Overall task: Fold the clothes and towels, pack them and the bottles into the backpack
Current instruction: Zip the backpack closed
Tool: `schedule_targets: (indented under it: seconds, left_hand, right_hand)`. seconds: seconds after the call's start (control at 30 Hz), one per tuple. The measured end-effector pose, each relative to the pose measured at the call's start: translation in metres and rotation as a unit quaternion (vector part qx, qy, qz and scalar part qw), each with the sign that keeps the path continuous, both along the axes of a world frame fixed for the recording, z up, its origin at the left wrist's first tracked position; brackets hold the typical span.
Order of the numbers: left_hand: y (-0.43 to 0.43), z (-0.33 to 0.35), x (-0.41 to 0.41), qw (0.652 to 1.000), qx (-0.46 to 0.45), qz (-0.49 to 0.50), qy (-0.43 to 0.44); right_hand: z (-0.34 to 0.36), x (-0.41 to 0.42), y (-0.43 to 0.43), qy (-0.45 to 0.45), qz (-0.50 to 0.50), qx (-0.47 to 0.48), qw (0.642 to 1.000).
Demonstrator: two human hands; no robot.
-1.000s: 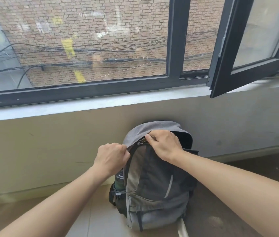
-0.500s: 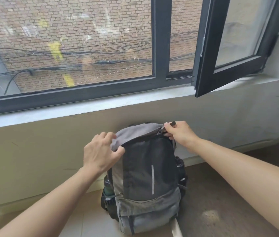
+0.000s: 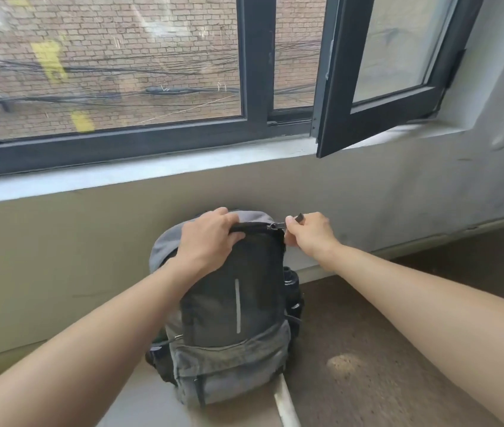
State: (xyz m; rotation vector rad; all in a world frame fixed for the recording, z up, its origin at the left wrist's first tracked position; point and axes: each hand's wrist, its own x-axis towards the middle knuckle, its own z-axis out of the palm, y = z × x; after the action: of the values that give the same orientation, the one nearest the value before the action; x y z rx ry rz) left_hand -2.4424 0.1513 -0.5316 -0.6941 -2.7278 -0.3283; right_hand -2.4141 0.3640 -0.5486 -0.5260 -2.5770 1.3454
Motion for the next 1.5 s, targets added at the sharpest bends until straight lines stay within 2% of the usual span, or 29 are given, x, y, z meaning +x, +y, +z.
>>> schedule_targets:
  seconds: [0.13,0.37,0.47,0.57,0.67,0.83,0.97,1.1,1.2,1.4,1.5]
  left_hand:
    - [-0.012,0.001,-0.002,0.999,0.039,0.011,0.016]
    - [-0.033,0.001,-0.009,0.996,0.077,0.048,0.015]
    - [-0.036,-0.003,-0.01,0.995,0.081,0.059,0.013]
    - [-0.035,-0.003,-0.009,0.993,0.085,0.077,0.004]
    - [-0.029,0.005,-0.008,0.992,0.084,0.088,-0.019]
    - [0.013,0.012,0.003,0.999,0.02,-0.026,0.032]
    - [0.059,-0.005,0.0,0.994,-0.096,-0.036,0.042]
    - [0.062,-0.014,-0.008,0.997,-0.061,-0.005,0.039]
    - [0.052,-0.018,-0.013,0.999,-0.014,0.025,0.043]
    - [0.048,-0.023,-0.009,0.997,0.006,0.026,0.075]
    - [0.044,-0.023,-0.009,0.995,0.007,0.037,0.093]
  right_hand:
    - [-0.035,0.006,0.017,-0.091,-0.021,-0.007,0.996]
    - [-0.092,0.035,0.01,-0.232,0.03,0.019,0.972]
    - [-0.107,0.039,0.002,-0.247,0.027,0.012,0.969]
    - [-0.114,0.036,-0.003,-0.257,0.026,-0.038,0.965]
    - [-0.111,0.031,0.004,-0.213,0.01,-0.064,0.975]
    - [-0.08,0.032,0.029,-0.112,-0.014,-0.144,0.983]
    - [-0.067,0.025,0.032,-0.086,0.029,-0.13,0.987]
    - [-0.066,0.019,0.033,-0.059,0.041,-0.116,0.991]
    - [-0.074,0.021,0.041,-0.092,0.014,-0.097,0.991]
    - [-0.119,0.032,0.022,-0.259,-0.008,0.002,0.966]
    - [-0.119,0.029,0.018,-0.281,-0.01,-0.009,0.959]
